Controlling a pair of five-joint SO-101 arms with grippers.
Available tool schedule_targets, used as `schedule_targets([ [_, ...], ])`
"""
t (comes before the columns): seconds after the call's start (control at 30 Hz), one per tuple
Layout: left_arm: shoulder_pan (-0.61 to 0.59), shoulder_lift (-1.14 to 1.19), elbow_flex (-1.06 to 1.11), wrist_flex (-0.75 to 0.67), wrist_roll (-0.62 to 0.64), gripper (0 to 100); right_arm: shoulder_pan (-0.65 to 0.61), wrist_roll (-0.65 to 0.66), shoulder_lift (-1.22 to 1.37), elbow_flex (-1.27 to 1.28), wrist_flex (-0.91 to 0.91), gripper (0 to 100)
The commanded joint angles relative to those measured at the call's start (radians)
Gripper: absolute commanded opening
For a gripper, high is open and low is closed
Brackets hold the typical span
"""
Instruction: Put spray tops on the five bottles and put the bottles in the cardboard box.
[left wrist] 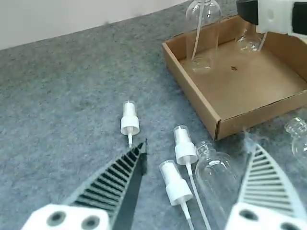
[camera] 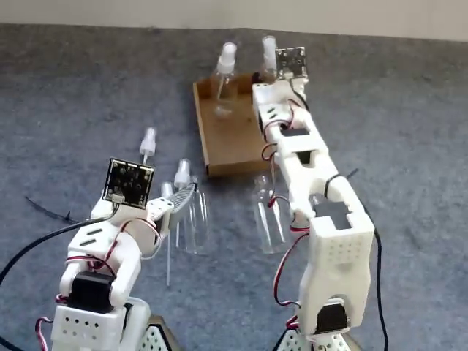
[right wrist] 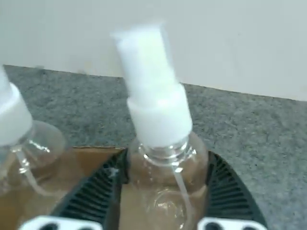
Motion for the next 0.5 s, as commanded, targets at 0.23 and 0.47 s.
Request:
schedule_targets([
  [0.23,-0.015,0.001,-0.005,-0.032,0.008,29,-0.021,0.014,-0.025,-0.077,0.091,16.8],
  [0.47,-0.015,0.001,-0.005,-0.032,0.008,29,-0.021,0.008,-0.025,-0.107,0.101,27.9],
])
